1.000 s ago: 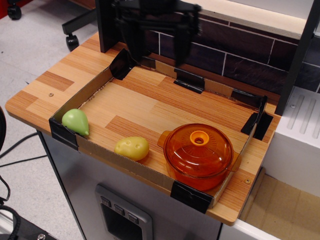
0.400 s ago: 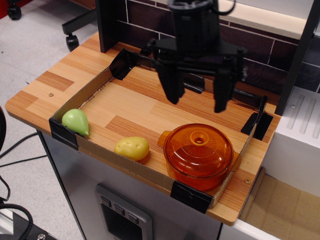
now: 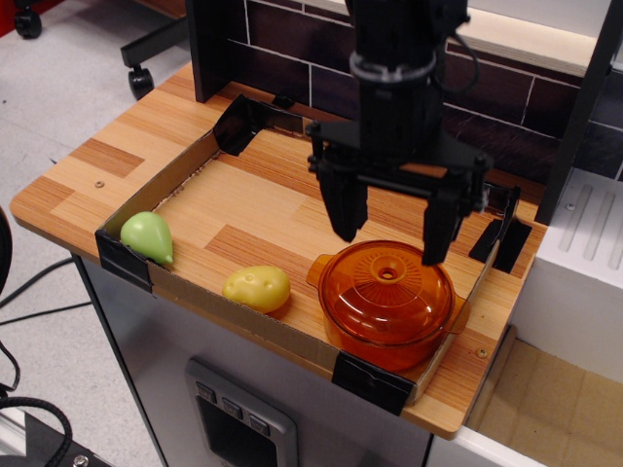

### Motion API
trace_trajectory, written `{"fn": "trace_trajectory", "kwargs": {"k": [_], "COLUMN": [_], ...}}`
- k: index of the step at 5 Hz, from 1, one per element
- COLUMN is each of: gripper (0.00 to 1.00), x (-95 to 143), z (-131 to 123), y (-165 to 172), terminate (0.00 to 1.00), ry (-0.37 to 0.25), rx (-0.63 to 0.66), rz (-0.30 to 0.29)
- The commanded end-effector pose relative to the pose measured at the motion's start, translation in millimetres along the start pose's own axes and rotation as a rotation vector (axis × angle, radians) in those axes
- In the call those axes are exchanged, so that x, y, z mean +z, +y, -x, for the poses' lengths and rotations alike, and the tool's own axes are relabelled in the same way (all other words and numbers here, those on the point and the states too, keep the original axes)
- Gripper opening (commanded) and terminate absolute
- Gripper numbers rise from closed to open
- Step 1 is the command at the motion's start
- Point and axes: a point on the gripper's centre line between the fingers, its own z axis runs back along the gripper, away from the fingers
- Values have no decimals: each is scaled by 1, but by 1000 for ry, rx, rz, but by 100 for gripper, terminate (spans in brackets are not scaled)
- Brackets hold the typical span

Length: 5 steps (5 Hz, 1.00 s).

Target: Take lid off pot

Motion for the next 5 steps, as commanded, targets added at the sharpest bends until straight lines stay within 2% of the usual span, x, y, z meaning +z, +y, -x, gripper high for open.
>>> {"fn": "trace_trajectory", "kwargs": {"k": [1, 3, 4, 5], "gripper": [100, 100, 0, 0], "x": [-6, -18, -19, -19], "z": [6, 5, 1, -1], "y": [0, -1, 0, 2], "terminate": [0, 0, 0, 0], "ry": [-12, 4, -5, -7], "rx": [-16, -17, -15, -18], "rz": [-32, -47, -48, -46]}}
